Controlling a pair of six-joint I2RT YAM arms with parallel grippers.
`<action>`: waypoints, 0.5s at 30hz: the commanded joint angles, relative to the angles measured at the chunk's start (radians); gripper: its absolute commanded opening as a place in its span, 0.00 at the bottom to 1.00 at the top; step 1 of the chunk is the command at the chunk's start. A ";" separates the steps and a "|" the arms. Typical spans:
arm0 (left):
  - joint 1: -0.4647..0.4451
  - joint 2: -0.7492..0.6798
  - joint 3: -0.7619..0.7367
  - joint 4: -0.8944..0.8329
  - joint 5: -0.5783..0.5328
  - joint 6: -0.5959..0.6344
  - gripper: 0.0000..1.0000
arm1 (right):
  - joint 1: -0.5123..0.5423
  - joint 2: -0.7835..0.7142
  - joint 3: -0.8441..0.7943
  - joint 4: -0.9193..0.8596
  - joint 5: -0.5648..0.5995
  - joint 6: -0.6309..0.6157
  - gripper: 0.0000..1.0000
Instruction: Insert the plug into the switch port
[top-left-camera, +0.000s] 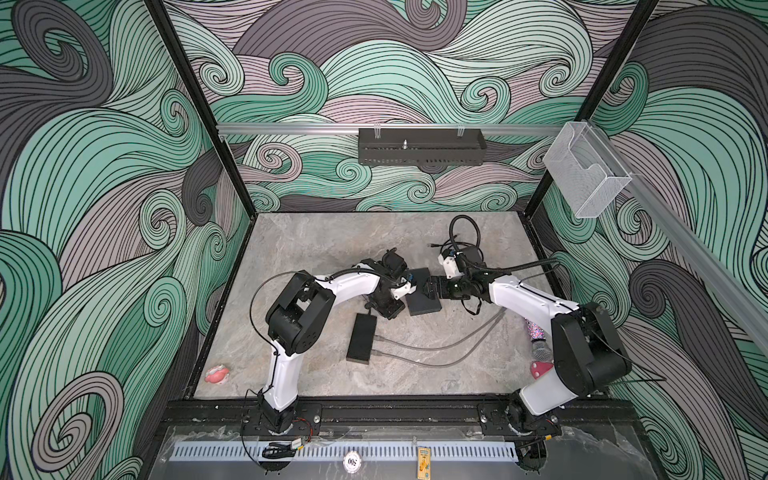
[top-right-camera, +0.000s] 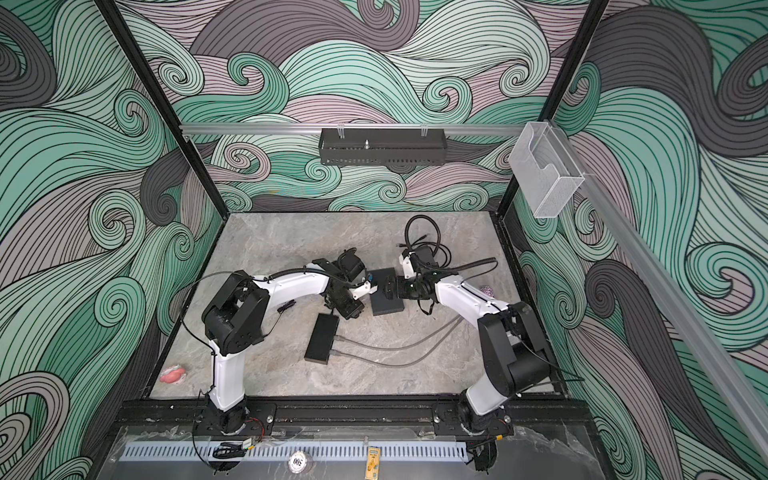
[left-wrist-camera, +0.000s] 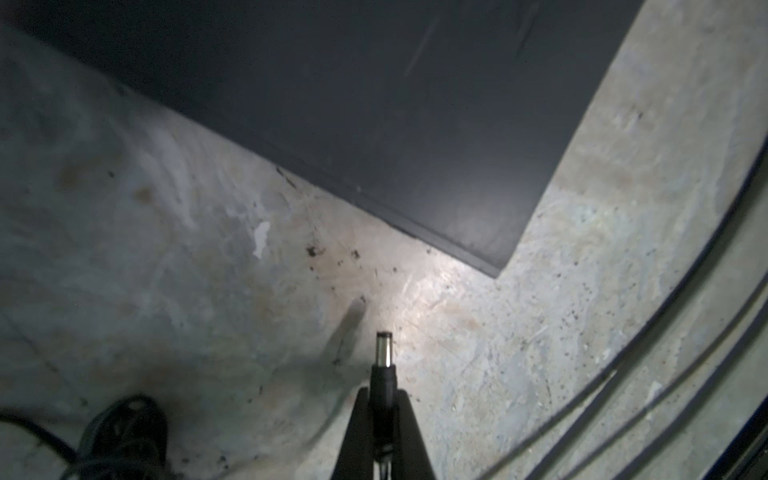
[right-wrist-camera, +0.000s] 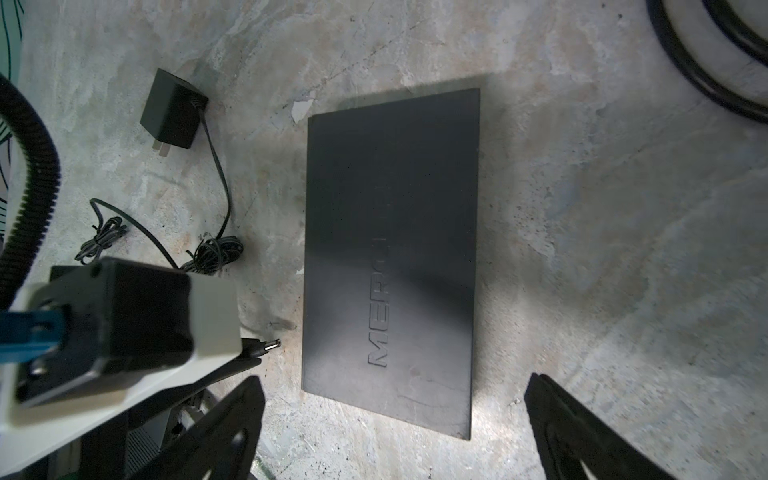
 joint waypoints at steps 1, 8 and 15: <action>0.014 -0.021 -0.020 0.084 0.067 0.003 0.00 | -0.010 0.030 0.026 0.003 -0.034 0.019 0.98; 0.011 -0.001 -0.001 0.101 0.020 0.044 0.00 | -0.092 0.065 -0.026 0.102 -0.132 0.138 0.84; 0.001 0.021 0.006 0.097 0.006 0.050 0.00 | -0.103 0.061 -0.048 0.132 -0.155 0.149 0.76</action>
